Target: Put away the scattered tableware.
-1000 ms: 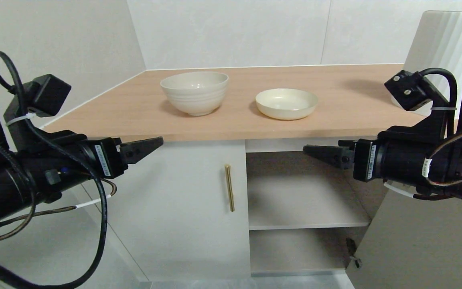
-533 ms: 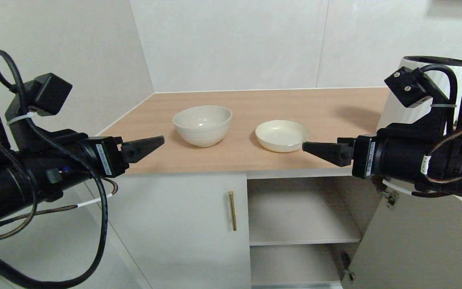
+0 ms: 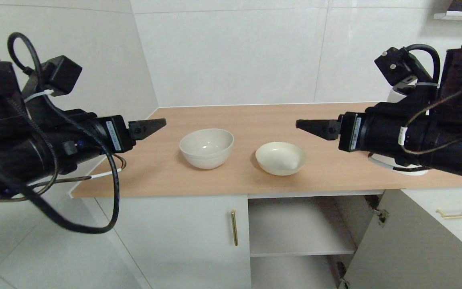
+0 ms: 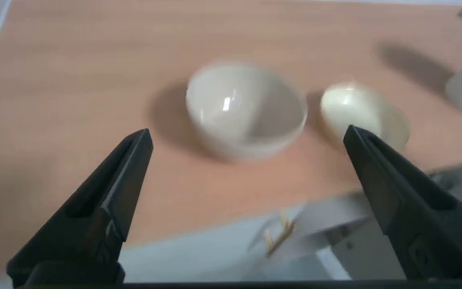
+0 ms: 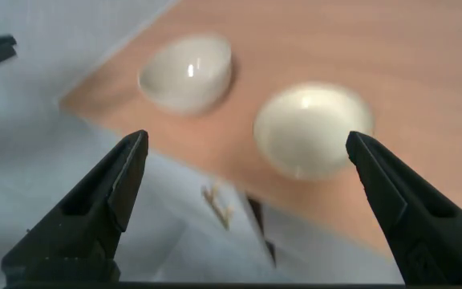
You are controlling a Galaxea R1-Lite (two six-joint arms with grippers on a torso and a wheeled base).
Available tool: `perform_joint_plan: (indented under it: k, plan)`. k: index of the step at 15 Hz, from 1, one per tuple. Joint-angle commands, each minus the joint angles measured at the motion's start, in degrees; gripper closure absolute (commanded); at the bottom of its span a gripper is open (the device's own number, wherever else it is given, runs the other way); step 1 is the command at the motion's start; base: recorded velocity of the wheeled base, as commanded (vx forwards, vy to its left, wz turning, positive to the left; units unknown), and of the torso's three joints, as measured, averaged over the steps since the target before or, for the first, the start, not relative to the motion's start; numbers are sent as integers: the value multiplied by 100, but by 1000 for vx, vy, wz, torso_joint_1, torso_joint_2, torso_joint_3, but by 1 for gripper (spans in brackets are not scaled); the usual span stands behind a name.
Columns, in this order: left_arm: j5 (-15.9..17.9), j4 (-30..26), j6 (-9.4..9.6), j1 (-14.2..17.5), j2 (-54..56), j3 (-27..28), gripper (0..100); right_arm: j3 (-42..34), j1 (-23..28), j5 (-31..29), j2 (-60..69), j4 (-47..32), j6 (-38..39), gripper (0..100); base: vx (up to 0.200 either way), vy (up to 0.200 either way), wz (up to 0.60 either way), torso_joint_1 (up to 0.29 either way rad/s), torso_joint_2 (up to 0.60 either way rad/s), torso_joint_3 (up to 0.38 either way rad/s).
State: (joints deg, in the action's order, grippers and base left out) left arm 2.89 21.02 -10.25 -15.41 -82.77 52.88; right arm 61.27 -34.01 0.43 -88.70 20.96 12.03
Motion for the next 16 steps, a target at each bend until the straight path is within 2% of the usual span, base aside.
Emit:
perform_joint_plan:
  k: [1, 2, 3, 4, 6, 8, 10, 11, 16]
  plan:
    - [-8, -353, -29, 135, -705, 811, 0, 922, 325, -25, -798, -83, 27, 0, 0, 0, 0, 61, -144, -80]
    - [-8, -669, -188, 205, -881, 1119, 0, 948, 439, -60, -983, -118, 133, 0, 0, 0, 0, 76, -76, -51]
    - [-8, -994, -434, 205, -1065, 1427, 0, 895, 536, -60, -1035, -259, 317, 0, 0, 0, 0, 0, 0, 0]
    - [-34, -1442, -627, 205, -1276, 1743, 0, 887, 571, -60, -1097, -681, 555, 0, 0, 0, 0, 0, 0, 0]
    - [-166, -2471, -803, 196, -1751, 2446, 0, 1300, 712, -87, -1229, -1384, 678, 0, 0, 0, 0, 0, 0, 0]
    - [-597, -2585, -900, 99, -2287, 2771, 0, 1405, 738, -306, -1352, -1524, 748, 0, 0, 0, 0, 0, 0, 0]
    - [-1467, -2594, -900, -68, -2797, 3035, 0, 1519, 738, -728, -1563, -1515, 739, 0, 0, 0, 0, 0, 0, 0]
    - [-1730, -2594, -900, -103, -2929, 3114, 0, 1546, 738, -825, -1624, -1507, 739, 0, 0, 0, 0, 0, 0, 0]
    - [-1739, -2594, -900, -287, -3236, 3211, 0, 1546, 729, -851, -1624, -1498, 757, 0, 0, 0, 0, 0, 0, 0]
